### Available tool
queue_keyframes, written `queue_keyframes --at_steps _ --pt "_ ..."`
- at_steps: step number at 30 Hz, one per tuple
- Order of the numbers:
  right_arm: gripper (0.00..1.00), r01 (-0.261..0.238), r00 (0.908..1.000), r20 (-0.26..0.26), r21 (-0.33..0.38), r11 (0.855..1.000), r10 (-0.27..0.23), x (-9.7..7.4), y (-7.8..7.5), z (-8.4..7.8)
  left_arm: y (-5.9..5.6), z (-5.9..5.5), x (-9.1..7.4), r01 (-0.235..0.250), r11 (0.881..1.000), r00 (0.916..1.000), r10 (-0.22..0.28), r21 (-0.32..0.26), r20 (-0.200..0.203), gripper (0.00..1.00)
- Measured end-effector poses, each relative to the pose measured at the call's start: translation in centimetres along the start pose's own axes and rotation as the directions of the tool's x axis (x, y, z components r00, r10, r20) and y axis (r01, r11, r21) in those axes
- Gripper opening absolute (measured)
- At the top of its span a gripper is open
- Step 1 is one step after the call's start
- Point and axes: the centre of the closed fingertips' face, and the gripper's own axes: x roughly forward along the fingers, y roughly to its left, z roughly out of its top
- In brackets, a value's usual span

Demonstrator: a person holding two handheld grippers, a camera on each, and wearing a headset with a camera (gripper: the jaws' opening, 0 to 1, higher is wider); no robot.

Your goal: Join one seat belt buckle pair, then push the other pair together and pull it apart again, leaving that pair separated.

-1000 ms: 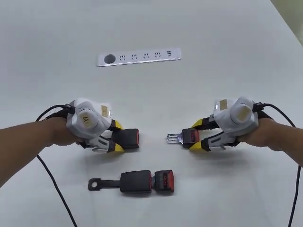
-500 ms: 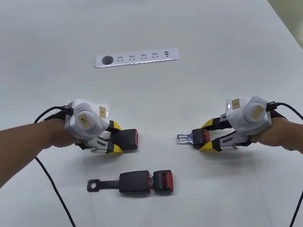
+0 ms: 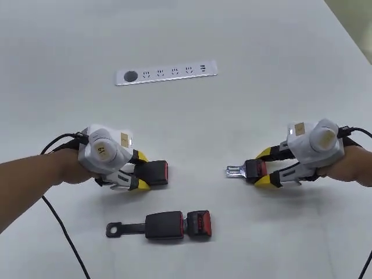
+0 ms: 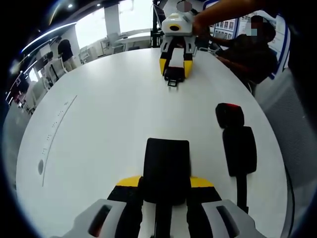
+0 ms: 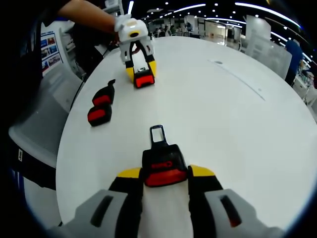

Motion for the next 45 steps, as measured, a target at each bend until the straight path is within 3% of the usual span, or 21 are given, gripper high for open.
queue_keyframes --at_steps 8,10,11,13,14,15,17,21,22,24,26,28,29,33,34,35,36,37,40,43,45 --pt "0.37 0.016 0.9999 0.004 0.004 1.000 -0.016 0.0 0.0 0.0 0.1 -0.1 0.2 -0.006 1.000 0.9998 0.006 -0.009 -0.017 0.35" --pt "0.37 0.064 0.9976 -0.027 -0.019 0.998 -0.065 -0.2 -0.2 -0.1 0.1 -0.3 0.2 -0.006 1.000 0.9986 0.005 -0.009 -0.052 0.35" --pt "0.39 0.081 0.9967 0.006 -0.028 0.996 -0.081 -0.2 -0.2 0.5 -0.2 -0.2 0.1 0.005 1.000 0.9981 -0.005 0.000 -0.061 0.37" --pt "0.48 0.086 0.9932 0.072 0.067 0.994 -0.091 -0.7 0.0 1.5 -0.6 1.2 -0.4 0.021 0.998 0.9995 -0.019 -0.055 0.023 0.43" --pt "0.54 0.121 0.9869 0.097 0.074 0.990 -0.128 -1.0 -0.5 1.9 -0.4 1.9 -1.0 0.015 0.992 0.9977 -0.007 -0.126 0.067 0.43" --pt "0.59 0.145 0.9825 0.107 0.072 0.987 -0.153 -1.3 -0.8 2.0 -0.2 2.1 -1.4 0.007 0.988 0.9966 0.006 -0.153 0.083 0.44" --pt "0.65 0.168 0.9775 0.111 0.105 0.980 -0.179 -1.6 -0.8 2.0 0.6 1.8 -2.2 -0.049 0.983 0.9950 0.063 -0.175 0.077 0.51" --pt "0.77 0.230 0.9503 0.171 0.174 0.957 -0.260 -1.9 -1.4 2.6 0.8 1.6 -3.7 -0.100 0.959 0.9870 0.129 -0.263 0.095 0.72" --pt "0.79 0.262 0.9392 0.176 0.189 0.947 -0.295 -2.0 -1.5 2.7 0.7 1.3 -4.3 -0.119 0.943 0.9843 0.153 -0.310 0.088 0.73" --pt "0.80 0.274 0.9291 0.193 0.213 0.938 -0.316 -2.1 -1.3 2.9 0.8 1.1 -5.0 -0.143 0.917 0.9791 0.186 -0.371 0.082 0.76" --pt "0.80 0.292 0.9147 0.203 0.266 0.919 -0.349 -2.2 -1.1 3.2 1.0 0.9 -6.1 -0.175 0.880 0.9674 0.237 -0.442 0.090 0.82" --pt "0.80 0.306 0.9017 0.214 0.300 0.904 -0.376 -2.4 -1.0 3.5 1.0 1.1 -7.4 -0.204 0.853 0.9465 0.297 -0.480 0.126 0.90" --pt "0.81 0.307 0.8916 0.235 0.315 0.898 -0.387 -2.5 -0.8 3.8 1.2 0.9 -8.4 -0.228 0.826 0.9286 0.344 -0.516 0.140 0.93" --pt "0.86 0.336 0.8789 0.233 0.319 0.886 -0.416 -2.7 -0.1 4.2 1.0 0.3 -11.2 -0.267 0.736 0.8737 0.457 -0.623 0.166 0.97" --pt "0.86 0.343 0.8755 0.230 0.323 0.882 -0.425 -2.8 0.2 4.4 0.8 0.1 -11.7 -0.274 0.723 0.8659 0.472 -0.635 0.164 0.99" --pt "0.86 0.346 0.8706 0.235 0.331 0.878 -0.432 -2.9 0.3 4.5 0.6 -0.2 -11.9 -0.273 0.718 0.8633 0.476 -0.640 0.166 1.00" --pt "0.86 0.344 0.8578 0.256 0.358 0.868 -0.446 -3.1 0.5 4.9 0.2 -0.4 -12.5 -0.289 0.714 0.8557 0.491 -0.637 0.163 1.00" --pt "0.86 0.344 0.8543 0.260 0.366 0.865 -0.450 -3.2 0.7 5.0 -0.2 -0.5 -12.8 -0.291 0.714 0.8535 0.495 -0.638 0.164 1.00" --pt "0.86 0.351 0.8500 0.256 0.376 0.857 -0.461 -3.2 1.6 5.3 -1.5 -0.5 -14.2 -0.310 0.695 0.8324 0.528 -0.648 0.168 1.00" --pt "0.86 0.336 0.8385 0.287 0.396 0.854 -0.463 -3.2 2.6 6.2 -2.5 -0.3 -15.1 -0.314 0.684 0.8182 0.547 -0.658 0.178 1.00" --pt "0.86 0.339 0.8358 0.297 0.382 0.860 -0.462 -3.1 3.4 6.8 -3.4 0.0 -15.9 -0.316 0.691 0.8079 0.555 -0.650 0.197 1.00"
